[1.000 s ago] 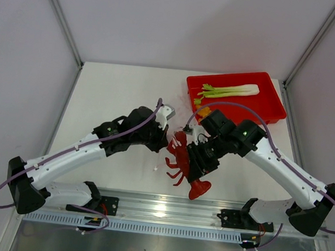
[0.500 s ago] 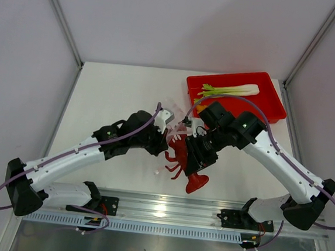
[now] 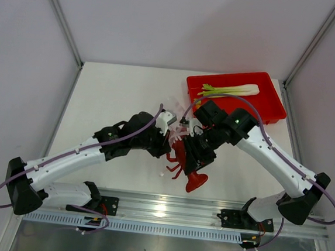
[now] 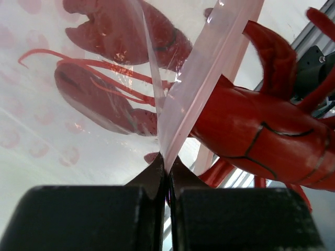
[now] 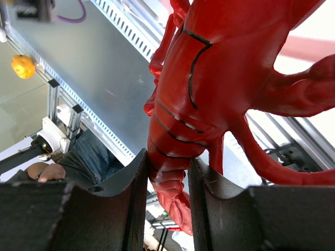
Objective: Place the food in the zip-top bag and seal the zipper
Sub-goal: Place the fake lobster in the zipper food storage bag.
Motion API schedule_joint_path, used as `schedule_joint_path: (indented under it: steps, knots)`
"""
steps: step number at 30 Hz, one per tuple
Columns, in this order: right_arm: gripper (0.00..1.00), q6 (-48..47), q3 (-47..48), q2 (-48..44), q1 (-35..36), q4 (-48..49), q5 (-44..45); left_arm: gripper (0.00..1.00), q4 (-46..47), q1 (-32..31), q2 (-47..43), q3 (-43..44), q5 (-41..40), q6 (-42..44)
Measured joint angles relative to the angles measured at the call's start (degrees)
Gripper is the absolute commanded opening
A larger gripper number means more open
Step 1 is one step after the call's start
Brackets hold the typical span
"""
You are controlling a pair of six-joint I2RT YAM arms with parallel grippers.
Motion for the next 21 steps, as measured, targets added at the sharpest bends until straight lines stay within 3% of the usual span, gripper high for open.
schedule_joint_path:
  steps: [21]
  knots:
    - [0.02,-0.24,1.16,4.04,-3.04,3.76,2.97,0.01,-0.31,-0.83,-2.69,0.0,5.77,-2.91]
